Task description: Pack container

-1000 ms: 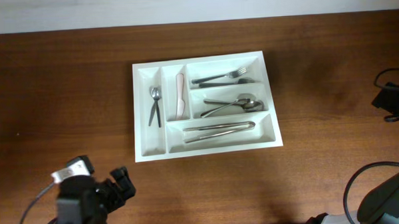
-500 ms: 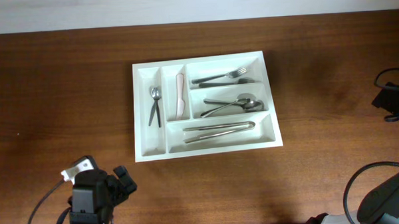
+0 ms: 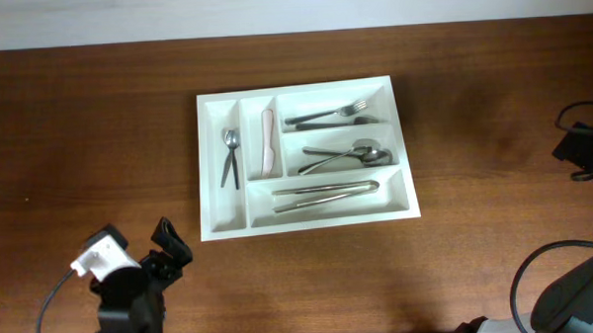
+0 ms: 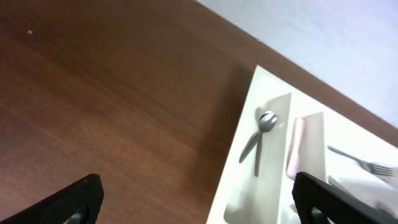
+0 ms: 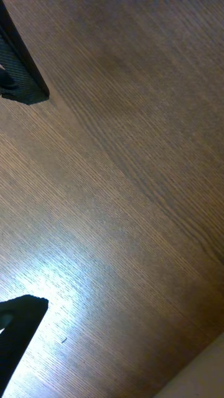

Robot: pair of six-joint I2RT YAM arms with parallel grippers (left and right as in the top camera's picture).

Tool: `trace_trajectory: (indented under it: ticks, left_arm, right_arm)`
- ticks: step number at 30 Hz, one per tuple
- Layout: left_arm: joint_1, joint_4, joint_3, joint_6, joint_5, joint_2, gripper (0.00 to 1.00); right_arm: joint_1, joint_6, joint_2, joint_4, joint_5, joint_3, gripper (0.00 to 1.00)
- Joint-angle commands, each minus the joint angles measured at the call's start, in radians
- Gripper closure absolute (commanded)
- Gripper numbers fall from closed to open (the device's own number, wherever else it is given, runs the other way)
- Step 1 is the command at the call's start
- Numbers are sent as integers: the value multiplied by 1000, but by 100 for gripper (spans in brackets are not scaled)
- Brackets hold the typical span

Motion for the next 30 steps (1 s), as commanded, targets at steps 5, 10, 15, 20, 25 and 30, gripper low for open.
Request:
trace_trajectory:
  ticks: [5, 10, 15, 20, 25, 30]
  left_arm:
    - [2, 24, -48, 50, -16, -129, 1]
    - [2, 197, -110, 335, 21, -187, 1]
    - [3, 401, -228, 563, 153, -266, 1]
    - [33, 604, -337, 678, 262, -317, 1]
    - [50, 709, -414, 678, 257, -317, 1]
    - [67, 725, -496, 678, 258, -317, 1]
  right_arm:
    - [-5, 0, -3, 3, 16, -2, 1]
    - [-5, 0, -3, 3, 16, -2, 0]
    - [-5, 0, -3, 3, 16, -2, 1]
    - [-5, 0, -3, 3, 16, -2, 1]
    - [-5, 0, -3, 3, 16, -2, 1]
    - [-5, 0, -3, 3, 16, -2, 1]
